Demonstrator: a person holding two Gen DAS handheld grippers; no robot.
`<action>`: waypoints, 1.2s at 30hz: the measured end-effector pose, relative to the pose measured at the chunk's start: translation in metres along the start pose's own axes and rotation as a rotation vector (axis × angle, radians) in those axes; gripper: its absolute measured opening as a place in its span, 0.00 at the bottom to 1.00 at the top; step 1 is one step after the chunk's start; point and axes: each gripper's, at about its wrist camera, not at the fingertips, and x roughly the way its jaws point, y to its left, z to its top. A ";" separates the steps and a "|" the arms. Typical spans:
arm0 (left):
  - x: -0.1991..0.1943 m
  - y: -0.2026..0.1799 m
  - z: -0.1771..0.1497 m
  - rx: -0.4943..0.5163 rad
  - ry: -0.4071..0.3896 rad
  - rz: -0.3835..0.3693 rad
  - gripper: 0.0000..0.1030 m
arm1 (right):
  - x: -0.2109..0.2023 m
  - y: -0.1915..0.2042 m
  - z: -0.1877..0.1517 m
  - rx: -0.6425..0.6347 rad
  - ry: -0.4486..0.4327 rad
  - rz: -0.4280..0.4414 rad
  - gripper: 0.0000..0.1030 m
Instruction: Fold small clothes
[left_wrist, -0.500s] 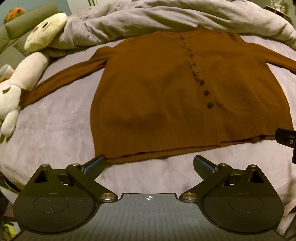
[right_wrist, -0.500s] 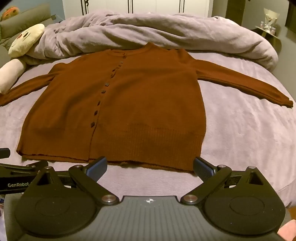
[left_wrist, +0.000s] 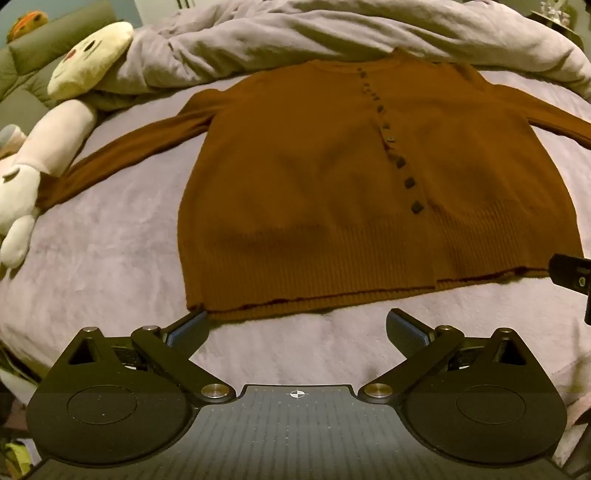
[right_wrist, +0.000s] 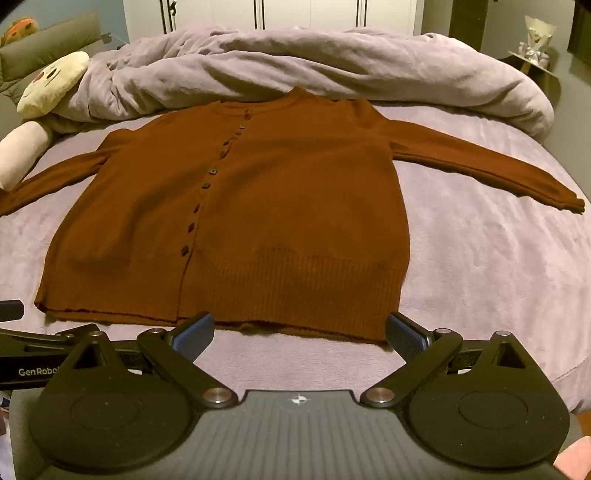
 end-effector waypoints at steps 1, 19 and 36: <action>0.000 0.000 0.000 0.000 0.000 -0.001 1.00 | 0.000 0.000 0.000 0.001 -0.001 -0.001 0.96; -0.002 0.000 -0.003 -0.007 0.009 -0.016 1.00 | -0.004 -0.002 0.000 0.006 -0.008 -0.002 0.96; -0.001 0.001 -0.001 -0.014 0.021 -0.029 1.00 | -0.002 -0.003 -0.001 0.010 -0.009 -0.002 0.96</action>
